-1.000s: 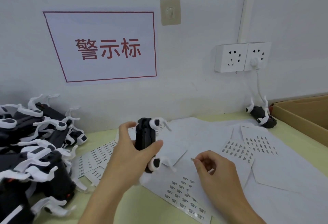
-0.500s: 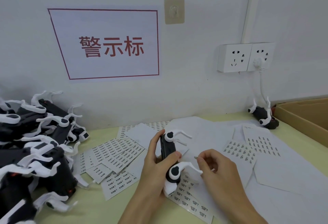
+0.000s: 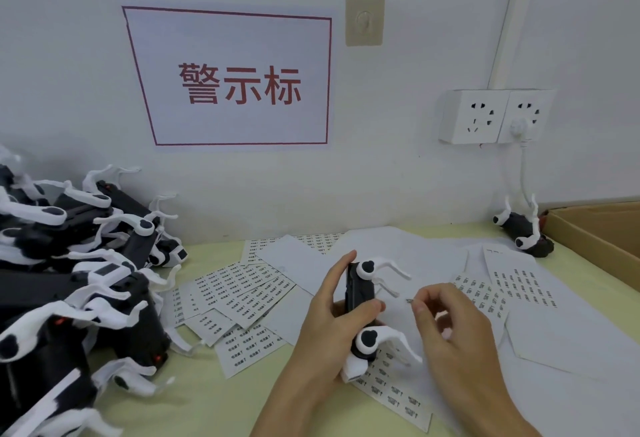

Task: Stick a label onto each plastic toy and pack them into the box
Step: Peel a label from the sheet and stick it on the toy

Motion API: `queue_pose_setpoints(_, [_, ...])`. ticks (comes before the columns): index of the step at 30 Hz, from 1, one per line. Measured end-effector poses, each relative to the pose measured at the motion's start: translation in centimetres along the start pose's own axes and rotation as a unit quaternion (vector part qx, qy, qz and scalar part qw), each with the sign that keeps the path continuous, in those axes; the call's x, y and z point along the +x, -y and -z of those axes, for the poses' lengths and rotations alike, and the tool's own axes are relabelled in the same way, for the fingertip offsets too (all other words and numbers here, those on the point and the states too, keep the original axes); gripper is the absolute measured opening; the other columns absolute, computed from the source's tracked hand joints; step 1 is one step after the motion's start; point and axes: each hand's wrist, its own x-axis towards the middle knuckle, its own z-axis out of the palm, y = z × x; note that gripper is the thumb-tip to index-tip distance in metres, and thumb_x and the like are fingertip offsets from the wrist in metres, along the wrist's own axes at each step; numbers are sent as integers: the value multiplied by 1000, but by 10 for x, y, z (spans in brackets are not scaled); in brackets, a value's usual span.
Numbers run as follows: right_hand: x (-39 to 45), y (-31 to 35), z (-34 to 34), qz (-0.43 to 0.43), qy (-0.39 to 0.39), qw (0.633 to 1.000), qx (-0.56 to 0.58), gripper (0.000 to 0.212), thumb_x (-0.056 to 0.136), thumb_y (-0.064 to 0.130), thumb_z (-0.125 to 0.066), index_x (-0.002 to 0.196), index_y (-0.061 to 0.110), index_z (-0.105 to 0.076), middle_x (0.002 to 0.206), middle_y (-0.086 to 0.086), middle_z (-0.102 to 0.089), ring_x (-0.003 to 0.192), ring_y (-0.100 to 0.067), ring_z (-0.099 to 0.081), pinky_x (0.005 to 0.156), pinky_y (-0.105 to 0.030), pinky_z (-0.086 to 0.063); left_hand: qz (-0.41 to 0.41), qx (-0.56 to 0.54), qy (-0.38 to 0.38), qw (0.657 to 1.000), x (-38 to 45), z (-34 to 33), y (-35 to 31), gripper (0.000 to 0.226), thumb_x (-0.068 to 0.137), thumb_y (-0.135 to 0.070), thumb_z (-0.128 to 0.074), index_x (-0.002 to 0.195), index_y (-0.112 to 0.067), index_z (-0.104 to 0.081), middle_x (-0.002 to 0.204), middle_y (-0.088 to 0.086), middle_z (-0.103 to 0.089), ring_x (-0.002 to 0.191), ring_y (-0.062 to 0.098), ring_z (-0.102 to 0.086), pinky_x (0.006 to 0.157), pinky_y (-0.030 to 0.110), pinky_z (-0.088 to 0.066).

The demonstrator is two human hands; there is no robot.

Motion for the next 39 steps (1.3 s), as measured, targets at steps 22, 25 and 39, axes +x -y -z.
queue_pose_setpoints(22, [72, 48, 11, -3, 259, 960, -107, 24, 89, 14, -67, 68, 25, -72, 86, 13, -74, 84, -2, -69, 87, -33, -55, -37, 30, 19, 999, 5, 1, 1, 50, 78, -18, -70, 118, -47, -60, 115, -16, -68, 104, 31, -70, 95, 47, -55])
queue_pose_setpoints(25, [72, 47, 14, -10, 275, 954, -122, 26, 88, 16, -68, 65, 27, -71, 90, 14, -74, 88, -2, -68, 90, -33, -53, -39, 25, 14, 999, 4, 1, 0, 48, 77, -16, -70, 116, -43, -63, 116, -12, -70, 103, 34, -70, 97, 54, -53])
queue_pose_setpoints(39, [72, 45, 14, -4, 303, 933, -196, 23, 86, 20, -71, 67, 33, -68, 110, 18, -65, 106, -5, -59, 94, -34, -49, -39, -29, 33, 998, 4, 0, -1, 50, 79, -14, -58, 117, -44, -70, 120, -5, -71, 91, 37, -74, 77, 40, -59])
